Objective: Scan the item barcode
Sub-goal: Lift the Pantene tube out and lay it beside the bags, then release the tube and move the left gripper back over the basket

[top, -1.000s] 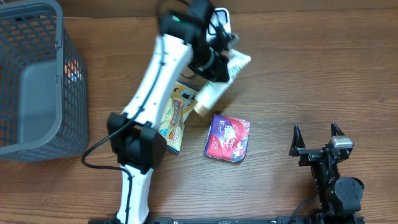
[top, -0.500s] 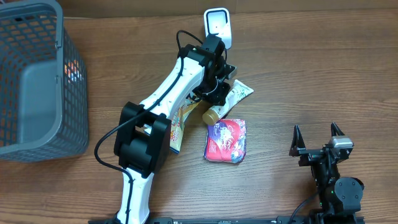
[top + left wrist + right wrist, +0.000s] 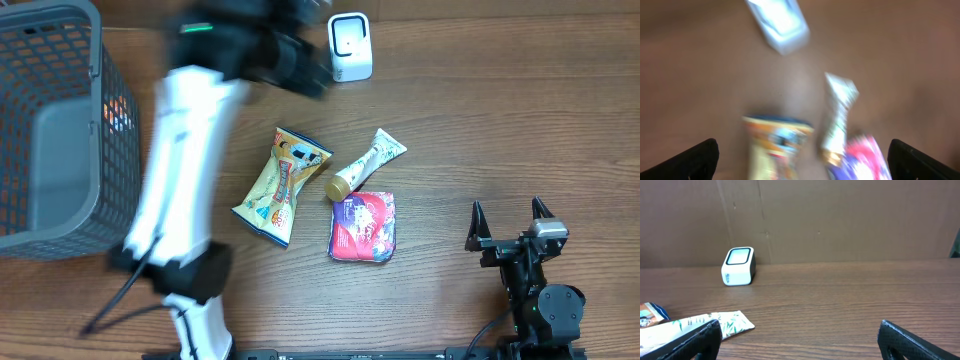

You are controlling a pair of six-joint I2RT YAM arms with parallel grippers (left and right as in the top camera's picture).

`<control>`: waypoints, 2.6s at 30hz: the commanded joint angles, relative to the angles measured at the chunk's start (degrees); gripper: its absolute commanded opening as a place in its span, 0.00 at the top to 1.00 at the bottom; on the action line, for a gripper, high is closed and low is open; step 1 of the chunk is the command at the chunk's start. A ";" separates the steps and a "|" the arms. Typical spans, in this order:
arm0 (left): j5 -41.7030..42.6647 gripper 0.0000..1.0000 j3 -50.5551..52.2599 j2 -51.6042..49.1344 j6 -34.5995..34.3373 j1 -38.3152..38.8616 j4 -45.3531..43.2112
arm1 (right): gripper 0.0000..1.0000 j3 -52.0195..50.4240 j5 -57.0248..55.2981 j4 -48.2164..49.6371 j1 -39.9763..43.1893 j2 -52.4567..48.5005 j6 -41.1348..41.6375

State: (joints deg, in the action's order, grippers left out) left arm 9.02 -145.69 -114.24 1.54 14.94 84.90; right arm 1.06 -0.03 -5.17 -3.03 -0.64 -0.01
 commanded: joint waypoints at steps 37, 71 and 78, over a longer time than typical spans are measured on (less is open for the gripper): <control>0.92 0.00 -5.90 -28.65 -4.04 -47.36 -6.82 | 0.00 -0.59 -0.35 0.37 0.15 0.42 -0.26; -1.55 0.09 -6.21 -35.21 -3.56 -44.98 -8.15 | 0.00 -0.61 -0.35 0.35 0.15 0.42 -0.26; -7.87 0.00 -10.12 -23.89 -6.34 -45.27 -8.83 | 0.00 -0.61 -0.35 0.35 0.15 0.42 -0.26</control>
State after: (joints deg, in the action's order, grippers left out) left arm 5.69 -151.87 -148.51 -3.05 -30.83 77.49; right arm 1.06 -0.05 -5.15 -3.03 -0.64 -0.03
